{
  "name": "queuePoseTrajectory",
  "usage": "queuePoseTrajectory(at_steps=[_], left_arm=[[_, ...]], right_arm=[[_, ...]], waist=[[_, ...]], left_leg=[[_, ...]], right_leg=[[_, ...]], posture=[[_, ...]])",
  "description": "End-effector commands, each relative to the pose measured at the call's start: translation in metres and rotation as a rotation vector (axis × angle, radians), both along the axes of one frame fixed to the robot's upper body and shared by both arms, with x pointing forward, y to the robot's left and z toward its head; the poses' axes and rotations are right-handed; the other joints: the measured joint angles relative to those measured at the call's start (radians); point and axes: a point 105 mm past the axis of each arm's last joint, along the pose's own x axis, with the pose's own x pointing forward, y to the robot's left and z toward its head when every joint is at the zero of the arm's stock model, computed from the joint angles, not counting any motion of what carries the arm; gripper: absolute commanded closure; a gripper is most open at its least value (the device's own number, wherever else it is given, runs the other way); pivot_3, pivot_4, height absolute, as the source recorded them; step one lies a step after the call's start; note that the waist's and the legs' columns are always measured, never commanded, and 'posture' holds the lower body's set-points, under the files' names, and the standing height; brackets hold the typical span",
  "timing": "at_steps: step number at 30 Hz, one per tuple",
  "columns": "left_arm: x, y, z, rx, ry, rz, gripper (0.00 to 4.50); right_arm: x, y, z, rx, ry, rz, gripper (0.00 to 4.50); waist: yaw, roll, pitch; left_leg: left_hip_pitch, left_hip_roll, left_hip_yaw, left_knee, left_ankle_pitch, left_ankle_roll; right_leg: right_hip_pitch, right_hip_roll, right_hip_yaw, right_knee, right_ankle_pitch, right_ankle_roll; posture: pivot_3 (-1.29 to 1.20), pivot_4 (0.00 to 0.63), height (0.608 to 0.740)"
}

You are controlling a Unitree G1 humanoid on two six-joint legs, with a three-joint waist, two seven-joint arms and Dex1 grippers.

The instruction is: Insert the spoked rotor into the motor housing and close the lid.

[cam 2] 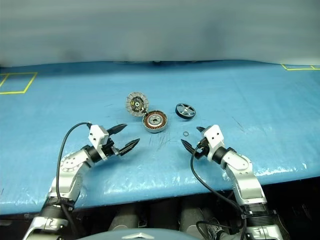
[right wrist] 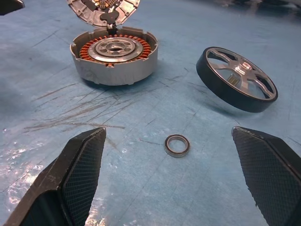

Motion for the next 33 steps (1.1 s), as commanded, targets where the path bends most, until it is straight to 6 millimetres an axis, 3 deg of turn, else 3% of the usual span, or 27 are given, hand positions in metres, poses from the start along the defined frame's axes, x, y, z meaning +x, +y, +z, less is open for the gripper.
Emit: queuePoseTrajectory(at_steps=[1,4,11,16,25,33], left_arm=[[-0.008,-0.026,0.015,0.143,-0.029,-0.244,0.0],[-0.002,-0.038,0.023,0.295,-0.072,-0.39,0.0],[0.052,-0.039,0.058,0.697,-0.311,-0.557,0.0],[0.076,-0.045,0.065,0.896,-0.354,-0.647,0.0],[0.089,-0.065,0.065,1.058,-0.321,-0.735,0.0],[0.092,-0.066,0.057,1.144,-0.288,-0.737,0.0]], right_arm=[[0.002,0.002,0.007,0.016,-0.041,-0.009,0.03],[0.001,0.007,0.005,0.032,-0.044,-0.012,0.03],[0.0,0.01,0.004,0.054,-0.065,-0.03,0.03],[-0.004,0.012,0.0,0.08,-0.079,-0.067,0.03],[-0.015,0.006,-0.004,0.118,-0.117,-0.174,0.03],[-0.025,-0.002,-0.008,0.126,-0.121,-0.244,0.03]], waist=[[-0.001,0.0,0.0],[0.004,0.0,0.0],[0.009,0.0,0.0],[0.008,-0.001,0.0],[0.009,-0.004,0.003],[0.002,-0.005,0.003]], left_leg=[[0.0,0.0,0.0,0.0,0.0,0.0],[0.0,0.0,0.0,0.0,0.0,0.0],[-0.001,-0.002,0.0,0.002,0.0,0.0],[-0.003,-0.006,0.0,0.002,-0.001,0.002],[-0.006,-0.008,0.001,0.005,-0.003,0.005],[-0.008,-0.007,0.001,0.01,-0.005,0.008]], right_leg=[[0.0,0.0,0.0,0.0,0.0,0.0],[0.0,0.0,0.0,0.0,0.0,0.0],[0.0,0.001,0.0,0.0,0.0,0.0],[-0.001,0.001,0.0,-0.001,0.003,0.005],[-0.002,0.0,0.002,-0.001,0.003,0.008],[-0.003,-0.001,0.003,0.0,0.002,0.006]], posture=[[0.0,0.15,0.74],[0.0,0.15,0.74],[0.0,0.15,0.74],[0.0,0.15,0.74],[0.0,0.15,0.74],[0.0,0.15,0.74]])
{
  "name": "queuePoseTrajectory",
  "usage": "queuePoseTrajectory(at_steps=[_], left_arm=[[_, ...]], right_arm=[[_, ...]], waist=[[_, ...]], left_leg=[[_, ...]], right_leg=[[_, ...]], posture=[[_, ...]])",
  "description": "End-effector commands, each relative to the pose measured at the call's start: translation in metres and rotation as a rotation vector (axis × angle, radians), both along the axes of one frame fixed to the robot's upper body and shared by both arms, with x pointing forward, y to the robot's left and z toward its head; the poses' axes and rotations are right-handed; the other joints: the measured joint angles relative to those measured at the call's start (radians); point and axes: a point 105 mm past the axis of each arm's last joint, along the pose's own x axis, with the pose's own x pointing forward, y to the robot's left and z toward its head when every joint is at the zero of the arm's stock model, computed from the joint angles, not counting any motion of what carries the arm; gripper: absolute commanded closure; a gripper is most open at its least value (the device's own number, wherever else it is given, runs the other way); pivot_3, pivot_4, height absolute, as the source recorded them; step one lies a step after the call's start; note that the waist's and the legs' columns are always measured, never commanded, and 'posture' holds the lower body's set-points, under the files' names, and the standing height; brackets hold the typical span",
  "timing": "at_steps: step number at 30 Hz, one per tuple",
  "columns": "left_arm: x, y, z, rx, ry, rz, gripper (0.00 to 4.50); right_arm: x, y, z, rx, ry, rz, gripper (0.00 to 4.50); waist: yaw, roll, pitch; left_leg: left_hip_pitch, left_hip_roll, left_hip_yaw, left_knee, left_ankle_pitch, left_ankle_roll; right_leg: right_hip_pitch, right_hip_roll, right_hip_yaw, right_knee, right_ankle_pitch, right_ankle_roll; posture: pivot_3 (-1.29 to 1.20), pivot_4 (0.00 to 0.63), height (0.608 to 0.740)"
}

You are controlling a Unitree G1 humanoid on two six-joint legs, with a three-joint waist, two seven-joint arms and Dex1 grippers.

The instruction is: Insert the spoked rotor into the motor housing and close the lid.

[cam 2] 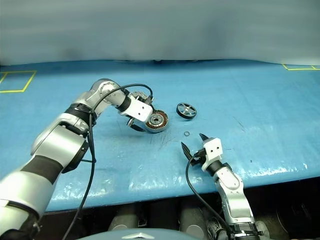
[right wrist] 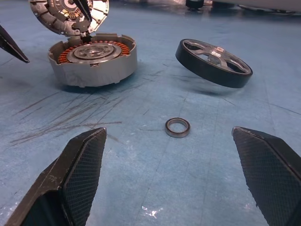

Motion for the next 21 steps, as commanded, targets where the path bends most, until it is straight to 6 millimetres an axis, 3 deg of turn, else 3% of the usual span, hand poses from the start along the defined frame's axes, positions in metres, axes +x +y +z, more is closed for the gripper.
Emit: queuePoseTrajectory(at_steps=[1,21], left_arm=[[0.005,-0.003,0.009,0.026,-0.049,-0.006,0.0],[-0.001,0.013,-0.028,0.124,0.035,0.065,0.0]], right_arm=[[-0.003,-0.006,0.013,0.003,-0.062,-0.034,0.03],[-0.01,-0.004,0.016,-0.012,-0.063,-0.039,0.03]], waist=[[0.0,0.0,0.0],[0.001,0.0,0.0]], left_leg=[[-0.001,0.0,0.0,0.0,0.0,0.0],[-0.008,-0.001,0.0,0.003,0.0,0.001]], right_leg=[[0.0,0.0,0.0,0.0,0.0,0.0],[-0.008,0.0,0.001,0.002,0.004,0.006]], posture=[[0.0,0.15,0.74],[0.0,0.15,0.74]])
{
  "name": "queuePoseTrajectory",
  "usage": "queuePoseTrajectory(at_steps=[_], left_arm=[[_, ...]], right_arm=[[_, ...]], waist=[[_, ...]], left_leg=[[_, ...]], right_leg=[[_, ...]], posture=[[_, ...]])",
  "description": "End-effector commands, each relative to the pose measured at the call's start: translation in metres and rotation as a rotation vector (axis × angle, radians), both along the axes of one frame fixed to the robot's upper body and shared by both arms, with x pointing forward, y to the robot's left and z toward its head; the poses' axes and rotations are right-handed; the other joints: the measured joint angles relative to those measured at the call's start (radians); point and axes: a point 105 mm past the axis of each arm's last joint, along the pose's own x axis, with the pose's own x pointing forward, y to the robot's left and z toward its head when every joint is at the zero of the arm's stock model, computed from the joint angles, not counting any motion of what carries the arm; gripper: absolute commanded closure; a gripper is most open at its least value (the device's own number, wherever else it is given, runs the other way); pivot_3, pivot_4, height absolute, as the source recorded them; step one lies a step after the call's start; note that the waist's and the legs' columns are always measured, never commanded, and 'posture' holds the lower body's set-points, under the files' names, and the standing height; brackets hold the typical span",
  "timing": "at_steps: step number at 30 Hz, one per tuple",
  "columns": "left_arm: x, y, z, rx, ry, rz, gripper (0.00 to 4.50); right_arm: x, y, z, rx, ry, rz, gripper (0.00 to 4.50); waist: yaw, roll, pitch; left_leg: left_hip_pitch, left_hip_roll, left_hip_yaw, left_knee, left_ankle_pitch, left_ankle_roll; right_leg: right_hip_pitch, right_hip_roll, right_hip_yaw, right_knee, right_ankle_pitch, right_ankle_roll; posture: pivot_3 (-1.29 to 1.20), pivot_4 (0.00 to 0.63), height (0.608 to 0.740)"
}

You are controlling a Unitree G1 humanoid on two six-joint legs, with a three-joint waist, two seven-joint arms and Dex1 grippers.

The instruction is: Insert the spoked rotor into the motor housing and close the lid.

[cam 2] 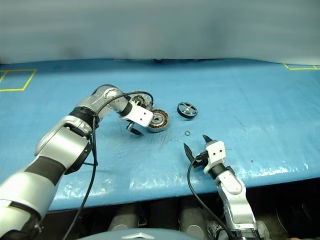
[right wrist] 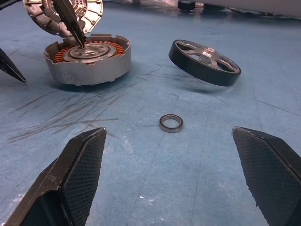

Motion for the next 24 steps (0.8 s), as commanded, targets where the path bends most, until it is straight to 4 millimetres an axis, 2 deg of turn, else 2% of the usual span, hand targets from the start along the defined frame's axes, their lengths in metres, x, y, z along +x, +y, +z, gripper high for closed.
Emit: queuePoseTrajectory(at_steps=[1,8,11,13,16,20,24], left_arm=[[-0.003,0.008,-0.01,0.049,0.033,0.019,0.0],[-0.006,0.011,-0.02,0.098,0.073,0.034,0.0],[-0.008,0.015,-0.023,0.116,0.102,0.056,0.59],[-0.009,0.019,-0.025,0.132,0.128,0.074,1.15],[-0.013,0.023,-0.026,0.144,0.178,0.098,1.15],[-0.015,0.023,-0.027,0.131,0.201,0.105,1.15],[-0.016,0.026,-0.026,0.13,0.199,0.091,2.36]], right_arm=[[-0.001,0.001,0.013,-0.005,-0.05,-0.002,0.03],[-0.004,0.0,0.014,-0.006,-0.054,-0.017,0.03],[-0.003,-0.001,0.015,-0.008,-0.058,-0.023,0.0],[-0.003,-0.001,0.015,-0.009,-0.06,-0.025,0.0],[-0.003,-0.001,0.016,-0.011,-0.063,-0.026,0.0],[-0.002,-0.001,0.017,-0.014,-0.066,-0.027,0.0],[-0.001,0.0,0.016,-0.016,-0.065,-0.026,0.0]], waist=[[0.0,0.0,0.0],[-0.001,0.0,-0.001],[-0.001,-0.001,-0.001],[-0.006,-0.001,-0.001],[-0.012,-0.001,-0.002],[-0.015,-0.001,-0.002],[-0.015,-0.001,-0.002]], left_leg=[[0.0,0.0,0.0,0.001,0.0,0.0],[0.001,0.0,0.0,0.006,0.0,0.001],[0.003,0.0,0.0,0.007,0.0,0.001],[0.006,0.001,0.0,0.007,0.0,0.001],[0.013,0.007,0.0,0.006,-0.001,0.001],[0.014,0.008,0.0,0.006,-0.001,0.001],[0.014,0.008,0.0,0.006,-0.001,0.001]], right_leg=[[0.0,0.0,0.0,0.0,0.0,0.0],[0.001,0.0,0.001,0.004,-0.003,-0.004],[0.004,0.0,0.001,0.006,-0.003,-0.005],[0.006,-0.001,0.001,0.006,-0.003,-0.005],[0.012,0.0,0.001,0.006,-0.004,-0.007],[0.012,0.0,0.001,0.007,-0.005,-0.008],[0.011,0.0,0.001,0.01,-0.006,-0.01]], posture=[[0.0,0.15,0.74],[0.0,0.15,0.74],[0.0,0.15,0.74],[0.0,0.15,0.74],[0.0,0.15,0.74],[0.0,0.15,0.74],[0.0,0.15,0.74]])
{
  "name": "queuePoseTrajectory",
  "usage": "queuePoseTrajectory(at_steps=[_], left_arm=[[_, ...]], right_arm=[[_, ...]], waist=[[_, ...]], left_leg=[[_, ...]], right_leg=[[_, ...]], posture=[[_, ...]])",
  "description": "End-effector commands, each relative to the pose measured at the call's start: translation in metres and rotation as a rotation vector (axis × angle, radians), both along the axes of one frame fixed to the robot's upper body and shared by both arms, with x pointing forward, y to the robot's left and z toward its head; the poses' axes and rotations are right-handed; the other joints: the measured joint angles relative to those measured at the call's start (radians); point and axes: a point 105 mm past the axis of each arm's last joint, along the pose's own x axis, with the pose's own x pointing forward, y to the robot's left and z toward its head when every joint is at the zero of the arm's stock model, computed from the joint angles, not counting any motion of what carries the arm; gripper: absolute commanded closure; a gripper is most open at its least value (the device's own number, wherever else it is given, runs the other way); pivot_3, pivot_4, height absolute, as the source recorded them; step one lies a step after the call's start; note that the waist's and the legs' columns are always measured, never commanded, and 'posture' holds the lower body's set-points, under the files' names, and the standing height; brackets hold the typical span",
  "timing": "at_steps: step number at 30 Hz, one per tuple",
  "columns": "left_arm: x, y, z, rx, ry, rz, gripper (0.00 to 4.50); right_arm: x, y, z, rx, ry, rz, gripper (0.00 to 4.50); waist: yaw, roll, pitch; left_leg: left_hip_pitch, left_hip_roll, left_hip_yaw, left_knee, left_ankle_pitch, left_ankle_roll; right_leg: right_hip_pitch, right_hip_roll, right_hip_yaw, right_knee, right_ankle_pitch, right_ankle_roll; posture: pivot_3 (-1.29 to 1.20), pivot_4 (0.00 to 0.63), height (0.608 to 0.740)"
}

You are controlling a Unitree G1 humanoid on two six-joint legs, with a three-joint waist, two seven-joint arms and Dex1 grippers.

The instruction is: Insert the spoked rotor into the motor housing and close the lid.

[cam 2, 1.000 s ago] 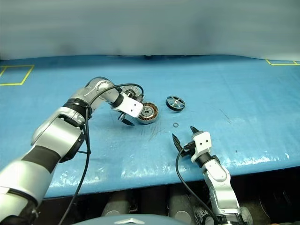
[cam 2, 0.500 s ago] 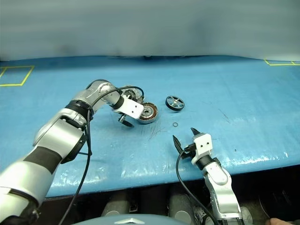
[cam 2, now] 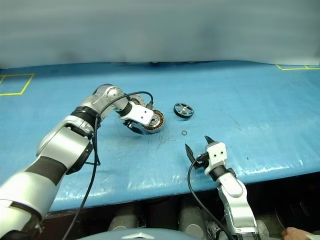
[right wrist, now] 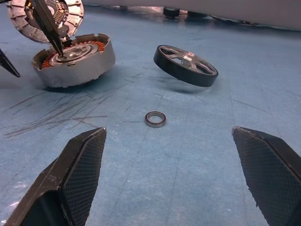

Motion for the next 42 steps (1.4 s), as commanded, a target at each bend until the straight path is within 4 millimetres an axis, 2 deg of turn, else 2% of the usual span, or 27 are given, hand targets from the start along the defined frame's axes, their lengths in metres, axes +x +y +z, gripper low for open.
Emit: queuePoseTrajectory(at_steps=[1,2,11,15,20,21,25,37,42], left_arm=[[-0.013,0.022,-0.023,0.087,0.096,0.006,2.66],[-0.013,0.024,-0.022,0.09,0.09,-0.001,2.95],[-0.009,0.028,-0.017,0.072,0.025,-0.029,2.95],[0.002,0.011,0.0,-0.079,-0.078,-0.011,2.95],[0.009,0.0,0.021,-0.2,-0.119,0.004,2.95],[0.009,-0.001,0.023,-0.204,-0.123,0.002,2.55],[0.01,-0.004,0.031,-0.242,-0.129,0.001,1.41],[0.001,-0.001,0.021,-0.188,0.017,0.019,1.41],[0.005,-0.001,0.024,-0.174,-0.009,0.035,1.41]], right_arm=[[0.002,0.002,0.013,0.002,-0.053,0.005,0.0],[0.002,0.002,0.013,0.002,-0.052,0.006,0.0],[0.005,0.006,0.012,0.003,-0.049,0.027,0.0],[0.005,0.007,0.011,-0.001,-0.044,0.032,0.0],[0.004,0.007,0.009,-0.001,-0.036,0.034,0.0],[0.004,0.007,0.008,-0.001,-0.035,0.034,0.0],[0.005,0.009,0.008,0.002,-0.035,0.039,0.0],[0.006,0.017,0.004,0.011,-0.046,0.043,0.0],[0.005,0.022,0.003,0.032,-0.052,0.032,0.0]], waist=[[0.0,0.0,0.0],[0.0,0.0,0.0],[0.006,0.0,0.0],[0.009,0.0,0.0],[0.011,-0.001,0.001],[0.011,-0.002,0.001],[0.01,-0.002,0.001],[0.009,-0.002,0.001],[0.009,-0.002,0.001]], left_leg=[[0.0,0.0,0.0,0.0,0.0,0.0],[0.001,0.0,0.0,0.0,0.0,0.0],[0.0,0.0,0.0,0.0,0.0,-0.001],[0.0,0.0,0.0,0.0,0.001,-0.001],[-0.002,0.0,0.0,0.001,0.001,-0.001],[-0.003,0.0,0.0,0.001,0.001,-0.001],[-0.007,-0.001,0.0,0.001,0.001,-0.001],[-0.01,-0.006,0.001,0.001,0.001,-0.001],[-0.01,-0.006,0.001,0.001,0.001,-0.001]], right_leg=[[0.0,0.0,0.0,0.001,0.0,0.0],[0.0,0.0,0.0,0.001,-0.001,-0.001],[-0.001,-0.001,0.0,0.003,-0.001,-0.002],[-0.001,0.0,-0.001,0.003,-0.001,-0.002],[-0.002,-0.001,-0.001,0.003,-0.001,-0.002],[-0.002,-0.001,-0.001,0.002,-0.001,-0.002],[-0.007,-0.001,0.0,0.003,-0.001,-0.001],[-0.011,0.0,0.001,0.004,0.0,0.0],[-0.011,0.0,0.001,0.004,0.0,0.0]], posture=[[0.0,0.15,0.74],[0.0,0.15,0.74],[0.0,0.15,0.74],[0.0,0.15,0.74],[0.0,0.15,0.74],[0.0,0.15,0.74],[0.0,0.15,0.74],[0.0,0.15,0.74],[0.0,0.15,0.74]])
